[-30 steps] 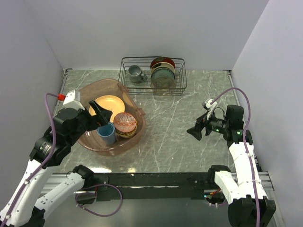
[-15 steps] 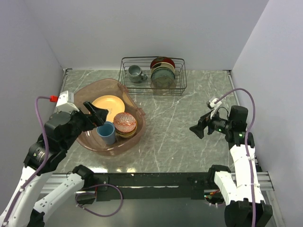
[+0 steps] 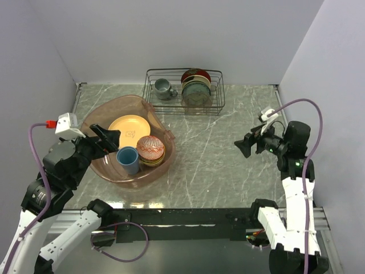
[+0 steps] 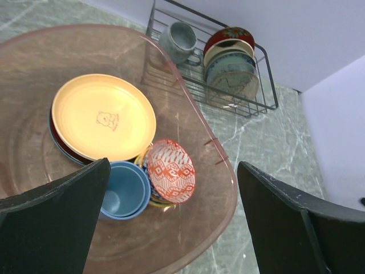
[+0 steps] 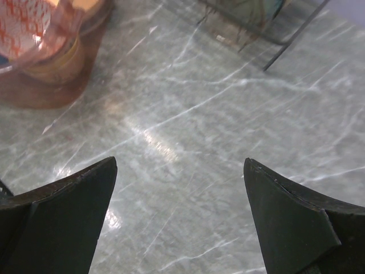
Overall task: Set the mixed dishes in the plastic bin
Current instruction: Reset both arms
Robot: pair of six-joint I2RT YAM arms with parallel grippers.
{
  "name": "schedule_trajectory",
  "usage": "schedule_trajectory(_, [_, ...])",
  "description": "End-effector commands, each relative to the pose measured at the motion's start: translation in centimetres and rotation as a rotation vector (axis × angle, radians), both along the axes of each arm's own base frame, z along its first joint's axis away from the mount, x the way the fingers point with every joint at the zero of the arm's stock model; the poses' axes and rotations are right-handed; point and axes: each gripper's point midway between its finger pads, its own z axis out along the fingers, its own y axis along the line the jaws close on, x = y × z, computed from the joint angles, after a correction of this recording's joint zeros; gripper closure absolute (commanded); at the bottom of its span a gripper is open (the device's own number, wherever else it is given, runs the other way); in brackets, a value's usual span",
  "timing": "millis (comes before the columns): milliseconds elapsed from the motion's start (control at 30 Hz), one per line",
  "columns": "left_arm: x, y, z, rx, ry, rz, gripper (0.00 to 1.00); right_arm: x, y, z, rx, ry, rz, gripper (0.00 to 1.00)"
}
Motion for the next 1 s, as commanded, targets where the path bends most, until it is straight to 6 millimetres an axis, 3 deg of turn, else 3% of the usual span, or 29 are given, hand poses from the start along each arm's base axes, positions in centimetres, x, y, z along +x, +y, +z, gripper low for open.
schedule_trajectory(0, [0.0, 1.6, 2.5, 0.014, -0.090, 0.063, 0.01, 0.8, -1.1, 5.1, 0.016, -0.111, -0.100, 0.00])
schedule_trajectory(233, [-0.3, 2.3, 3.4, 0.029, -0.126, 0.084, 0.01, 1.5, -2.6, 10.4, 0.126, -0.199, -0.285, 0.00])
schedule_trajectory(400, [-0.6, 2.7, 3.4, 0.033, -0.131, 0.093, 0.01, 1.6, -3.3, 12.3, 0.204, -0.217, -0.371, 0.00])
schedule_trajectory(667, [-1.5, 3.4, 3.6, 0.027, -0.146, 0.104, 0.01, 1.0, -4.8, 13.8, 0.203, -0.249, -0.469, 0.00])
schedule_trajectory(967, [-2.3, 4.0, 4.4, 0.024, -0.163, 0.115, 0.01, 0.0, -5.0, 15.1, 0.179, -0.292, -0.482, 0.00])
